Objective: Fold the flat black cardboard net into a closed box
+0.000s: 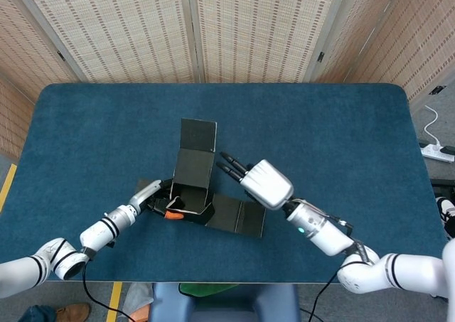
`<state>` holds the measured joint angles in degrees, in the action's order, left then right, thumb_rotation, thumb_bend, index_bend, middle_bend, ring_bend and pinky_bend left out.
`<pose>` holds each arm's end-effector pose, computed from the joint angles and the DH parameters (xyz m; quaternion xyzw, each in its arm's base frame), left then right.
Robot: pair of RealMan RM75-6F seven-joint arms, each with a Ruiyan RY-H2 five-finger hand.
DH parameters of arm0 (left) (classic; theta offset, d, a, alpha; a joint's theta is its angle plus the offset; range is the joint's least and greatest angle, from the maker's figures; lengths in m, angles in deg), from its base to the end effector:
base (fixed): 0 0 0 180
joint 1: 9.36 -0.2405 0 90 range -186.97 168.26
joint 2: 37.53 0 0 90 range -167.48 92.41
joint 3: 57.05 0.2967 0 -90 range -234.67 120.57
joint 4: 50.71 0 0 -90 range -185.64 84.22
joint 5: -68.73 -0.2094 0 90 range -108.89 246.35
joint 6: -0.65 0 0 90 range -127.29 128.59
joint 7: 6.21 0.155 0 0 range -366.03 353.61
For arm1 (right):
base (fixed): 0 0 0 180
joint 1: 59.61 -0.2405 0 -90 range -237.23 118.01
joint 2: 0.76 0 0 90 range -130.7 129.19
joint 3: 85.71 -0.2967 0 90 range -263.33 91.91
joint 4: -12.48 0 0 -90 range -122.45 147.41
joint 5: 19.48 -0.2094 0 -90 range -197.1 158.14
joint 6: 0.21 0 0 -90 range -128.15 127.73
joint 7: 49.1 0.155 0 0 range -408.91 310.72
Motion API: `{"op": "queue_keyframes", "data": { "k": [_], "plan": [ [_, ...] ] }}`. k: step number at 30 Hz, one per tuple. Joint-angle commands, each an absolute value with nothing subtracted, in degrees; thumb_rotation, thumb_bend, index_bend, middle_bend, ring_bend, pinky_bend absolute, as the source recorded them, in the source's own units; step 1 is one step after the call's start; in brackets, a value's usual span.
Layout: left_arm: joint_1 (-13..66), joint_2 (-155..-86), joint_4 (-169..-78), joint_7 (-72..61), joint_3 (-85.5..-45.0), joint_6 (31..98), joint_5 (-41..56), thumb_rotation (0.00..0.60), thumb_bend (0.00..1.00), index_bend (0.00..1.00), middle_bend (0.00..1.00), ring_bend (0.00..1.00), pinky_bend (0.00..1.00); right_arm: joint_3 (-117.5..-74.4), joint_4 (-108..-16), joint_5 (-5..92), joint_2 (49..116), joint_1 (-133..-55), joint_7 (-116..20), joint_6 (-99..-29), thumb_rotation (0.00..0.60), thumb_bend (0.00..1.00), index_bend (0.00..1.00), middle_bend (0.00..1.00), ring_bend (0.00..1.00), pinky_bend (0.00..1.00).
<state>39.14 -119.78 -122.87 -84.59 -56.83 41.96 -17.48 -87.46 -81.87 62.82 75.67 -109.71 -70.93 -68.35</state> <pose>-0.2166 0.3971 -0.0108 -0.4975 -0.7636 -0.4001 0.0969 -0.1084 -0.3645 0.0539 0.8009 -0.1366 0.4406 0.3819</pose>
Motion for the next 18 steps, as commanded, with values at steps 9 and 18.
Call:
{"op": "queue_keyframes", "data": {
  "k": [9,18],
  "plan": [
    [40.0,-111.9,-123.1,-130.4,-51.9,52.8,-29.0,0.6,0.16,0.41,0.34,0.54,0.56,-86.9,-81.7,71.4,72.8,-96.5,-46.5,-83.5,0.6,0.29,0.0,0.0,0.62,1.0],
    [41.7,-110.0,-124.6,-140.6,-50.1,56.5,-30.5,0.6,0.16,0.41,0.34,0.54,0.56,-91.1,-78.4,72.6,80.0,-97.2,-43.4,-83.1,0.6,0.0,0.0,0.0,0.62,1.0]
  ]
}}
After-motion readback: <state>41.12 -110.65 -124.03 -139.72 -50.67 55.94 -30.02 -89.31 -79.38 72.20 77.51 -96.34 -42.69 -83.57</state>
